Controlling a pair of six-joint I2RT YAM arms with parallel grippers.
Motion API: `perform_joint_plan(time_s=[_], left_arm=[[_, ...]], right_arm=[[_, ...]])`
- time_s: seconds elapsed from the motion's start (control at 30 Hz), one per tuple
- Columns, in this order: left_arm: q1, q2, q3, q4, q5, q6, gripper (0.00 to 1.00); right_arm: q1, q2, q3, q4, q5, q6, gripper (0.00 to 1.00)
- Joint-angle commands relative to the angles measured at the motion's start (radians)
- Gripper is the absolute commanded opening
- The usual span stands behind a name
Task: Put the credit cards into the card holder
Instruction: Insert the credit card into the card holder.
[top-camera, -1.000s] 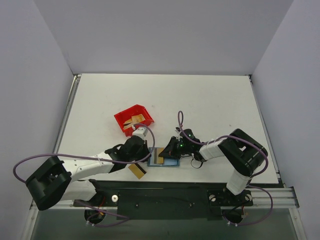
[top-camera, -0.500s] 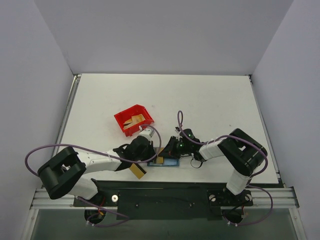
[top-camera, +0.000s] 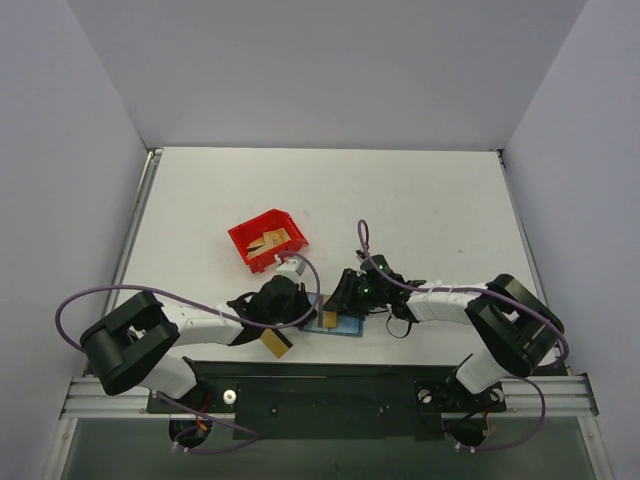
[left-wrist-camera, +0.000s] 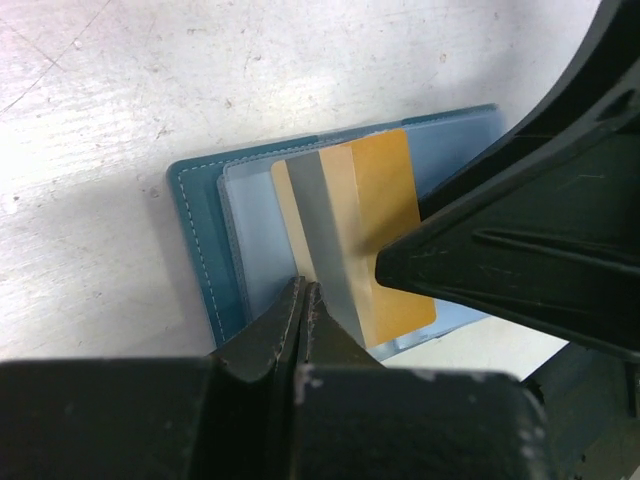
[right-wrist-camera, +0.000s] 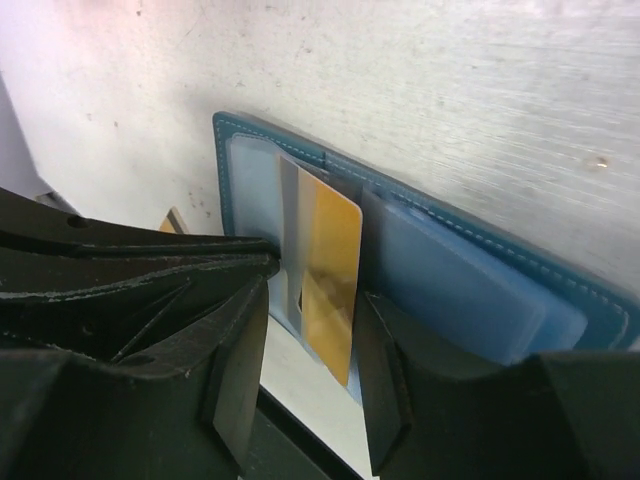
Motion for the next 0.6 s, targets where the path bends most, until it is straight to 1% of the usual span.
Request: perform_joint_plan(time_s=[0.0, 0.1, 0.2, 0.27, 0.4, 0.47, 0.57], left_arm=[[-0.004, 0.067, -0.041, -0.053, 0.0, -0.012, 0.0], [-0.004, 0.083, -0.041, -0.041, 0.005, -0.016, 0.0], [-0.004, 0.086, -0.042, -0.041, 0.005, -0.018, 0.0], [-0.004, 0.083, -0.044, -0.043, 0.003, -0.018, 0.0], [-0.004, 0.065, -0.042, -0.056, 0.002, -0.019, 0.0], [-0.004, 0.046, -0.036, -0.072, 0.0, -0.018, 0.0], [-0.006, 0.0, -0.022, -0.096, -0.004, -0.01, 0.0]], right_arm=[[0.004, -0.06, 0.046, -0.303, 0.155, -0.125, 0.4], [0.005, -0.077, 0.065, -0.369, 0.175, -0.148, 0.42], [0.004, -0.085, 0.062, -0.378, 0.178, -0.154, 0.41], [0.004, -0.083, 0.058, -0.376, 0.18, -0.149, 0.37], [0.004, -0.06, 0.06, -0.363, 0.178, -0.142, 0.24], [0.004, -0.045, 0.06, -0.346, 0.169, -0.137, 0.2], [0.005, -0.027, 0.055, -0.329, 0.158, -0.128, 0.16]])
